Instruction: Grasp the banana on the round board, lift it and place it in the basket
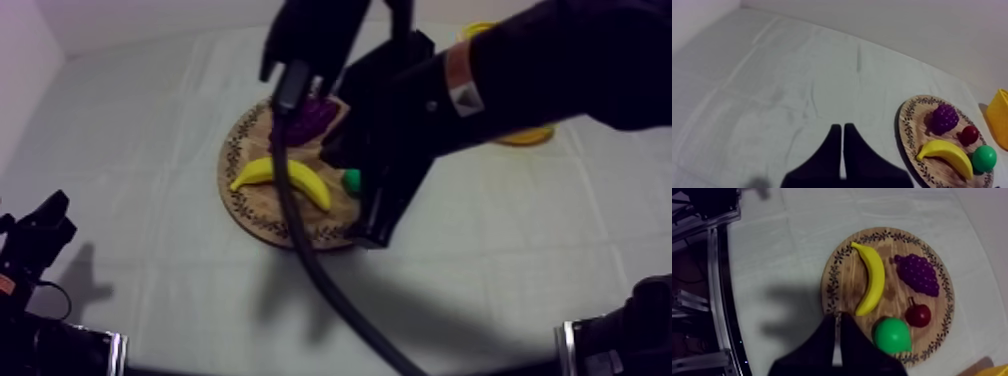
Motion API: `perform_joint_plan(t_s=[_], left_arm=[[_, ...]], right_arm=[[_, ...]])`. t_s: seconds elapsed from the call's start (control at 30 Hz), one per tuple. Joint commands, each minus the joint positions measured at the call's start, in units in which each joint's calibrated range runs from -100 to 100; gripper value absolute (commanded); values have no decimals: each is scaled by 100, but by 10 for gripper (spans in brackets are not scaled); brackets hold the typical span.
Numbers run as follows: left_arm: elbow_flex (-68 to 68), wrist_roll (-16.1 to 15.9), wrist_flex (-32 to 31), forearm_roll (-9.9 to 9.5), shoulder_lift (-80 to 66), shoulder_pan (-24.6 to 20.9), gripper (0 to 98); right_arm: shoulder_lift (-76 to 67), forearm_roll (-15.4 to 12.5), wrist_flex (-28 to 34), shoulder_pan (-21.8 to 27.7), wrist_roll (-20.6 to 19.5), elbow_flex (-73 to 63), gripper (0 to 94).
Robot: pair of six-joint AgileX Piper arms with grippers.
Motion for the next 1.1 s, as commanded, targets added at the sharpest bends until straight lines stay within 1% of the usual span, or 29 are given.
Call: perform_joint_plan(t_s=[0.0,0.07,0.1,0.13,0.2,0.23,0.27,0.3,0.33,0.73,0.97,1.07], left_arm=[[3,0,0,-2,-3,0,1],[3,-1,0,-2,-3,0,1],[3,-1,0,-2,-3,0,1],[3,-1,0,-2,-3,0,1],[3,-1,0,-2,-3,0,1],[3,-1,0,-2,-3,0,1],[3,-1,0,-2,-3,0,1],[3,-1,0,-2,-3,0,1],[3,-1,0,-2,-3,0,1],[3,-1,0,-2,-3,0,1],[3,-1,0,-2,-3,0,1],[3,0,0,-2,-3,0,1]], right_arm=[[261,70,-73,-26,-85,-150,57],[400,133,-182,-36,-157,-190,118],[448,153,-232,-37,-177,-184,172],[489,171,-274,-37,-192,-173,252],[559,195,-350,-44,-209,-167,439],[590,203,-381,-47,-219,-174,509],[617,211,-402,-52,-230,-190,558],[641,219,-415,-55,-250,-210,588],[663,227,-419,-57,-272,-235,600],[948,141,-450,40,-242,-359,579],[1571,19,-246,229,-127,-837,574],[1882,10,-180,289,-118,-1057,574]])
